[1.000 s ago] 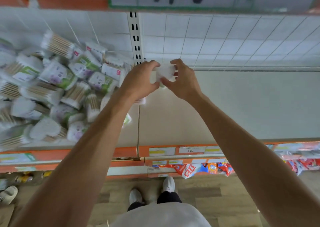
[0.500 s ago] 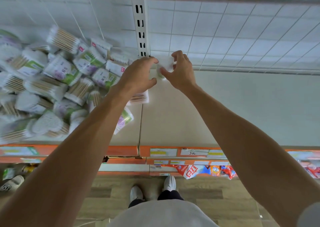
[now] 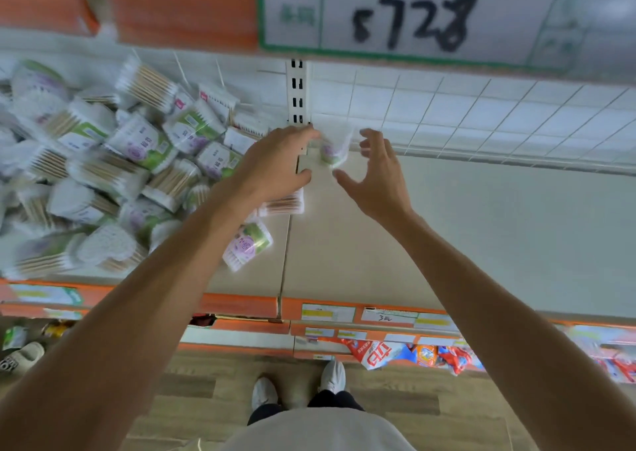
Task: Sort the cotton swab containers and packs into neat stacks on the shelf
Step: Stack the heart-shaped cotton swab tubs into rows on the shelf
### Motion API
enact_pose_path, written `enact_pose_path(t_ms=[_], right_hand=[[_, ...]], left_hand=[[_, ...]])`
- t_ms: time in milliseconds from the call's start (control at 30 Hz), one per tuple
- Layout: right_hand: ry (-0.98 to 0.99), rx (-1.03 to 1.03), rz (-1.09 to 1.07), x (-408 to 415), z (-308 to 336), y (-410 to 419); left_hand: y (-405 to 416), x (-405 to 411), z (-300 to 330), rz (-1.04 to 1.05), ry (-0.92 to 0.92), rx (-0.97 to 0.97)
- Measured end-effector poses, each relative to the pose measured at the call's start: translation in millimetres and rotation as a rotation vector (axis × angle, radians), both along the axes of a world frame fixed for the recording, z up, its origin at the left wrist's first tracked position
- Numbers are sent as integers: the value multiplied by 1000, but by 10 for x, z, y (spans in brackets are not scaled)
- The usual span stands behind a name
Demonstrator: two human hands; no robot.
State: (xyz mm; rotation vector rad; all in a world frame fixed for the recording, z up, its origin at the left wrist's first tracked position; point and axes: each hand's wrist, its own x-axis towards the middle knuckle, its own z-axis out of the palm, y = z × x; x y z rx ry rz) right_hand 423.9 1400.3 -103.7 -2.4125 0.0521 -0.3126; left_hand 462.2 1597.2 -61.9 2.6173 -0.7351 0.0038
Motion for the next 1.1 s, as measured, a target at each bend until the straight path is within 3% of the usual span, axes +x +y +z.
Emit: enact_pose_path(t_ms=[367, 667, 867, 1100], right_hand=[[30, -78, 356, -439, 56, 364], [32, -95, 596, -565, 92, 920], [-12, -120, 547, -780, 8, 1074], [68, -189, 388, -997, -42, 1358]], left_hand=[[824, -811, 89, 8, -43, 46], [1384, -1602, 58, 270, -36, -47], [1647, -1867, -24, 263, -49, -60], [1915, -1838, -61, 206, -92, -98]])
